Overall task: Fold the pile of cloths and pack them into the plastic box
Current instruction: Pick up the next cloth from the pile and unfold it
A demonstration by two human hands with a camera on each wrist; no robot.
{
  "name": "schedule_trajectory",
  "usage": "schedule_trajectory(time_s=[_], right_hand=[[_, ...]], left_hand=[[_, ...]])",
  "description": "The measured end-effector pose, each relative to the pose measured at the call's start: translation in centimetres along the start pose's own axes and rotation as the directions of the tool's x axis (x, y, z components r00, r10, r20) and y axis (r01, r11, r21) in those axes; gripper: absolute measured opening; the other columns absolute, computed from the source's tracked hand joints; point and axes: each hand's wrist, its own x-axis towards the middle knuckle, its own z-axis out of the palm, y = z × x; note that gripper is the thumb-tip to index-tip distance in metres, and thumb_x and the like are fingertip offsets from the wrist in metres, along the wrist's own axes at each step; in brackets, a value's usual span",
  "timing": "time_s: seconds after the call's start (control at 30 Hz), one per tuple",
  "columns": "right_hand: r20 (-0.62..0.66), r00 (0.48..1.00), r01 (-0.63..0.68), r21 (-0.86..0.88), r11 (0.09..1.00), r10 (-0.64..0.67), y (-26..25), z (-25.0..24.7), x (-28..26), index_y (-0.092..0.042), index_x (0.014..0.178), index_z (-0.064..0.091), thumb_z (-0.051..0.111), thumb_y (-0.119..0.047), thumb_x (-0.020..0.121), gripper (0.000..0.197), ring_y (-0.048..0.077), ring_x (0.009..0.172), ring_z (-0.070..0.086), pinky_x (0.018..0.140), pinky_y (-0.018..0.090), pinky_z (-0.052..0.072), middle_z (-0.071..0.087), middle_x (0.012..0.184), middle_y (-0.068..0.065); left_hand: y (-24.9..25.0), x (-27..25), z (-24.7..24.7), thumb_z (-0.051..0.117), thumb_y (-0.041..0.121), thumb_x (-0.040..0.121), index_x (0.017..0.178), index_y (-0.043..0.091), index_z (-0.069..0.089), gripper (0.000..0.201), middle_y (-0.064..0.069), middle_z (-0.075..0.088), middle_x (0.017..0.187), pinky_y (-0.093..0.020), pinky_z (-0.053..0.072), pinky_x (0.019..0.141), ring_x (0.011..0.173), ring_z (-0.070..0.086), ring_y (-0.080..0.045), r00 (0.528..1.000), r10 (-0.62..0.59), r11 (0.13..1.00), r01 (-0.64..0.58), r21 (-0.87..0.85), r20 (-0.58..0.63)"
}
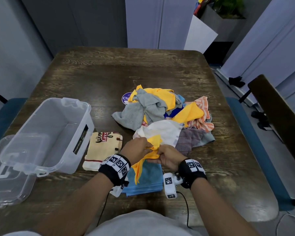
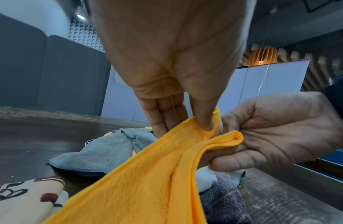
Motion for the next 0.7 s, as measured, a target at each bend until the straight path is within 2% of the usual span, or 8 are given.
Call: schedule_trajectory(time_s=[0.13,0.27,0.33,0.4,0.43,0.5,0.6,0.7], right_hand=[[0.011,1.000,0.004,-0.005,1.000,-0.004,-0.2,-0.3,0.1,0.009,0.123,0.056,0.027,0.013,0.090,0.044,0.038,0.105,0.065,0.092,0.049,0.058,0.067,0.115,0.025],[0.034,0.999,0.008,-0.041,0.999,-0.007,-0.2,-0.1,0.4,0.012,0.124,0.056,0.030,0.013,0.087,0.046,0.036,0.095,0.065,0.103,0.059,0.048,0.066,0.109,0.025],[0.000,1.000,0.022,-0.005,1.000,-0.022,-0.2,-0.3,0.6,0.009,0.113,0.059,0.030,0.011,0.089,0.038,0.029,0.078,0.064,0.094,0.054,0.055,0.066,0.097,0.021],[-0.008,1.000,0.023,-0.018,1.000,-0.023,-0.4,-0.4,0.5,0.003,0.102,0.061,0.032,0.006,0.093,0.031,0.025,0.068,0.066,0.079,0.044,0.060,0.068,0.087,0.015],[-0.008,1.000,0.018,-0.046,0.999,-0.019,-0.5,-0.4,0.4,0.000,0.099,0.062,0.032,0.003,0.095,0.030,0.026,0.069,0.068,0.077,0.041,0.059,0.069,0.086,0.013],[-0.012,1.000,0.005,-0.103,0.995,-0.006,-0.8,-0.3,0.4,-0.005,0.099,0.062,0.033,-0.005,0.098,0.030,0.027,0.076,0.070,0.085,0.043,0.056,0.071,0.088,0.011],[-0.025,1.000,-0.009,-0.206,0.979,0.004,-1.4,-0.7,0.4,-0.008,0.113,0.062,0.032,-0.025,0.106,0.035,0.025,0.099,0.071,0.096,0.044,0.048,0.075,0.103,0.007],[-0.049,0.998,0.022,-0.351,0.936,-0.041,-2.3,-1.5,0.1,-0.009,0.124,0.066,0.035,-0.037,0.108,0.044,0.025,0.110,0.069,0.100,0.044,0.047,0.075,0.114,0.011]], left_hand=[[0.1,0.0,0.2,0.054,0.039,0.100,0.126,0.026,0.068,0.032,-0.002,0.064,0.123,-0.037,0.048,0.086,0.113,0.060,-0.024,1.000,-0.008,0.998,0.009,0.060,-0.012],[0.7,-0.2,0.8,0.051,0.042,0.100,0.104,0.024,0.071,0.027,-0.004,0.064,0.107,-0.039,0.051,0.076,0.099,0.062,-0.028,1.000,0.026,0.990,-0.025,0.142,-0.005],[0.9,-0.2,1.1,0.048,0.043,0.101,0.106,0.020,0.067,0.030,-0.006,0.062,0.112,-0.038,0.049,0.076,0.100,0.061,-0.029,0.999,0.041,0.989,-0.045,0.140,0.031],[0.9,-0.1,1.2,0.048,0.045,0.101,0.120,0.019,0.062,0.035,-0.006,0.059,0.123,-0.040,0.049,0.081,0.107,0.059,-0.030,0.995,0.067,0.988,-0.076,0.136,0.071],[1.0,0.1,1.1,0.050,0.045,0.100,0.124,0.018,0.060,0.037,-0.006,0.058,0.125,-0.040,0.048,0.083,0.110,0.058,-0.030,0.994,0.074,0.986,-0.085,0.143,0.081],[1.3,0.3,0.7,0.054,0.037,0.099,0.127,0.017,0.059,0.035,-0.008,0.059,0.125,-0.038,0.044,0.084,0.111,0.057,-0.031,0.995,0.073,0.977,-0.084,0.197,0.063],[1.7,0.7,-0.1,0.049,0.023,0.100,0.117,0.018,0.064,0.023,-0.008,0.063,0.114,-0.036,0.043,0.080,0.104,0.061,-0.031,0.998,0.047,0.966,-0.033,0.256,-0.047],[0.8,0.7,-0.6,0.044,0.019,0.098,0.103,0.015,0.061,0.018,-0.010,0.067,0.097,-0.043,0.049,0.077,0.091,0.064,-0.035,0.984,-0.010,1.000,0.010,0.000,-0.178]])
